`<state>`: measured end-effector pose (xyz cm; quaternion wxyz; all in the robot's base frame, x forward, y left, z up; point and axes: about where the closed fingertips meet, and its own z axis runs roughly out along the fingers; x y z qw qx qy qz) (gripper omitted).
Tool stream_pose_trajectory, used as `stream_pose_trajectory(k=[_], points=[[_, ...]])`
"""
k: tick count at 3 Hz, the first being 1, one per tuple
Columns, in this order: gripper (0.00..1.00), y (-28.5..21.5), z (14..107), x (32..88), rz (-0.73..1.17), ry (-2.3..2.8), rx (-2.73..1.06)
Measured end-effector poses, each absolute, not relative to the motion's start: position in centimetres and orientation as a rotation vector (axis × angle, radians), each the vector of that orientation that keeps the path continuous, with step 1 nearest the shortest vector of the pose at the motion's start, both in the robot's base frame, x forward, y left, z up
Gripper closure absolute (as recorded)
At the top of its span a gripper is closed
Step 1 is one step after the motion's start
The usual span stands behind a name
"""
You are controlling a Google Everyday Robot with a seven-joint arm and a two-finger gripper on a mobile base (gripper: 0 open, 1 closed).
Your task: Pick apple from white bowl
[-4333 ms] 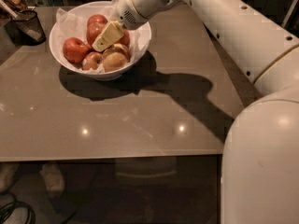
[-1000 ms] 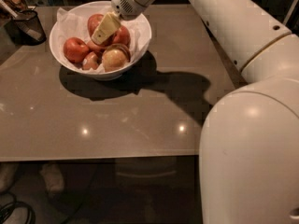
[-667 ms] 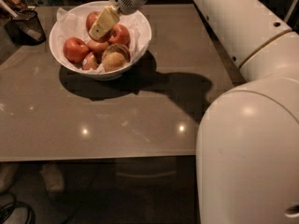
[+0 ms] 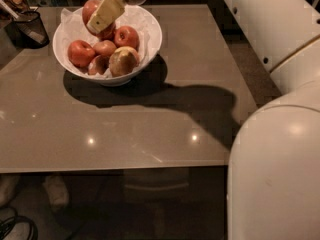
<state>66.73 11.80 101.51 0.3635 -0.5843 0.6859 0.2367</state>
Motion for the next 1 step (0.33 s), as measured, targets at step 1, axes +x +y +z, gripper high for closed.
stream_pose_trajectory(k=[1], points=[[1.00, 11.72, 103.17, 64.97, 0.619, 1.712, -1.488]])
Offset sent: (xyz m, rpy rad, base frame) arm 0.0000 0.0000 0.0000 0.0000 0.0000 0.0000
